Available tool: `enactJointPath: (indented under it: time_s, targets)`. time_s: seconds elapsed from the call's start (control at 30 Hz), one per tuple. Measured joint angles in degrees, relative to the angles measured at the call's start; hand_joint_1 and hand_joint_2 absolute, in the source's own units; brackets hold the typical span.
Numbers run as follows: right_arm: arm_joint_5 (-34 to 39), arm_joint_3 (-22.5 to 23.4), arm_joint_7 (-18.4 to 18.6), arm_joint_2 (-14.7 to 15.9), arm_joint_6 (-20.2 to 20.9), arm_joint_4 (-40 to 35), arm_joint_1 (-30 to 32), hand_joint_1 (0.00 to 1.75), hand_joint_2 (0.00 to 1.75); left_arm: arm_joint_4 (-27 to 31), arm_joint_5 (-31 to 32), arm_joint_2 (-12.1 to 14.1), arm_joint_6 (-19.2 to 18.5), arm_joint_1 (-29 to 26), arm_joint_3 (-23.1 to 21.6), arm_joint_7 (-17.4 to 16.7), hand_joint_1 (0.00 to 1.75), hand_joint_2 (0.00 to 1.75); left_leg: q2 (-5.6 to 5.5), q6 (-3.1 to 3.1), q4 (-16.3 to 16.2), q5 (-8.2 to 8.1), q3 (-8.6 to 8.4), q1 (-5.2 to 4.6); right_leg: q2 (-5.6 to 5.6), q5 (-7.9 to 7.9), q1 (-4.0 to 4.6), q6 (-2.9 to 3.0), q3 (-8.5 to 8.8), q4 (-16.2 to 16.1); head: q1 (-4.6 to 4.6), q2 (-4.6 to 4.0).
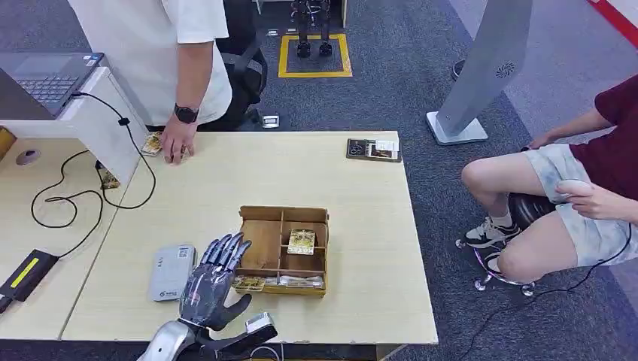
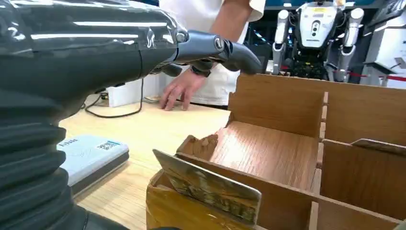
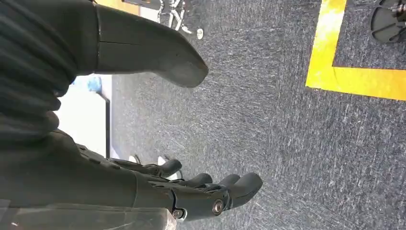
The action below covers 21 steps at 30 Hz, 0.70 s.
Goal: Pass the card to the sensor for recognition and then transmit it.
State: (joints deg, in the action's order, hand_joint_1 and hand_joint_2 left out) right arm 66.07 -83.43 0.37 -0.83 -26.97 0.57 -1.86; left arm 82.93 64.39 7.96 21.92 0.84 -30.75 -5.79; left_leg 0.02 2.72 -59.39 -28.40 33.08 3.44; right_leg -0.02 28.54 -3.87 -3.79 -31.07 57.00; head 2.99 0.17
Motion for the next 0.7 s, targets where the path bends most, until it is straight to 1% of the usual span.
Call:
enactJointPath:
  time_s: [0.17, 0.33, 0.47, 0.5, 0.53, 0.57, 0.7]
  targets:
    - [0.00, 0.07, -0.20, 0.11, 0.04, 0.00, 0.00, 0.00, 1.75, 0.50, -0.70, 1.62, -0.35, 0.00, 0.00, 0.94, 0.00, 1.75, 0.00, 0.00, 0.00, 0.00, 0.00, 0.00, 0.00, 0.00, 0.00, 0.00, 0.00, 0.00, -0.02, 0.00]
    - [-0.02, 0.09, -0.26, 0.11, 0.07, 0.00, 0.00, 0.00, 1.75, 0.70, -0.76, 2.32, -0.37, 0.00, -0.02, 1.03, 0.00, 1.75, 0.00, 0.00, 0.00, 0.00, 0.00, 0.00, 0.00, 0.00, 0.00, 0.00, 0.00, 0.00, -0.02, 0.00]
    - [-0.04, 0.09, -0.50, 0.13, 0.07, 0.00, 0.00, 0.00, 1.75, 0.74, -1.18, 2.97, 0.48, -0.01, -0.02, 1.79, 0.00, 1.75, 0.00, 0.00, 0.00, 0.00, 0.00, 0.00, 0.00, 0.00, 0.00, 0.00, 0.00, 0.00, -0.04, 0.00]
    - [-0.04, 0.09, -0.52, 0.15, 0.07, 0.00, 0.00, 0.00, 1.75, 0.74, -1.42, 3.06, 1.02, -0.05, -0.02, 2.25, 0.07, 1.75, 0.00, 0.00, 0.00, 0.00, 0.00, 0.00, 0.00, 0.00, 0.00, 0.00, 0.00, 0.00, -0.02, 0.00]
    - [-0.04, 0.09, -0.52, 0.17, 0.07, 0.00, 0.00, 0.00, 1.75, 0.74, -1.59, 3.15, 1.49, -0.07, -0.02, 2.42, 1.31, 1.75, 0.00, 0.00, 0.00, 0.00, 0.00, 0.00, 0.00, 0.00, 0.00, 0.00, 0.00, 0.00, -0.02, 0.00]
    - [-0.04, 0.09, -0.52, 0.17, 0.07, 0.02, 0.00, 0.00, 1.75, 0.74, -1.79, 3.26, 1.84, -0.08, -0.02, 2.60, 1.75, 1.75, 0.00, 0.00, 0.00, 0.00, 0.00, 0.00, 0.00, 0.00, 0.00, 0.00, 0.01, 0.00, -0.04, 0.00]
    - [-0.07, 0.11, -0.68, 0.24, 0.07, 0.02, 0.00, 0.00, 1.75, 0.74, -1.75, 3.56, 3.63, -0.24, -0.02, 3.89, 1.75, 1.75, 0.00, 0.00, 0.00, 0.00, 0.00, 0.00, 0.00, 0.00, 0.00, 0.00, 0.01, 0.00, -0.02, 0.00]
